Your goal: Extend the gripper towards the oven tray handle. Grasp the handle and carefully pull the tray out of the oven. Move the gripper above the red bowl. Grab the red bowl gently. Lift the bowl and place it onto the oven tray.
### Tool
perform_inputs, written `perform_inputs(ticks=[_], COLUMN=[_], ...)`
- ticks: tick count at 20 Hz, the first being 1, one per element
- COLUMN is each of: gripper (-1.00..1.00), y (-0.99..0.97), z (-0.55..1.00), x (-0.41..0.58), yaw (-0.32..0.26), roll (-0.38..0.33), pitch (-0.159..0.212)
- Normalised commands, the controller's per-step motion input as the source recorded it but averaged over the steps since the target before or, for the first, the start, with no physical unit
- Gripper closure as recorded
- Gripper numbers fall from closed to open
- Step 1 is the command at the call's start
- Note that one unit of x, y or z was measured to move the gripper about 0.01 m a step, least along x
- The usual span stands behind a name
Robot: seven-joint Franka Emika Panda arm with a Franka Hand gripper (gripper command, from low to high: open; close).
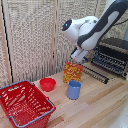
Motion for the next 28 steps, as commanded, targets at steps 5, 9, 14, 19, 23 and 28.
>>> perform_inputs(ticks=[5,9,14,19,23,28], gripper=[-1.0,-1.0,-1.0,-1.0,-1.0,-1.0], y=[-0.79,-0.91,-0.77,-0.51,-0.33,-0.31], z=[0.05,0.21,0.01,-0.08,-0.15,-0.23], x=[0.155,0.089,0.033,0.002,0.018,0.0], yaw=[0.085,0.065,0.092,0.09,0.066,0.056], roll=[-0.092,-0.01,-0.114,-0.284,-0.333,-0.279], pitch=[-0.024,-0.025,-0.023,-0.022,0.0,-0.009])
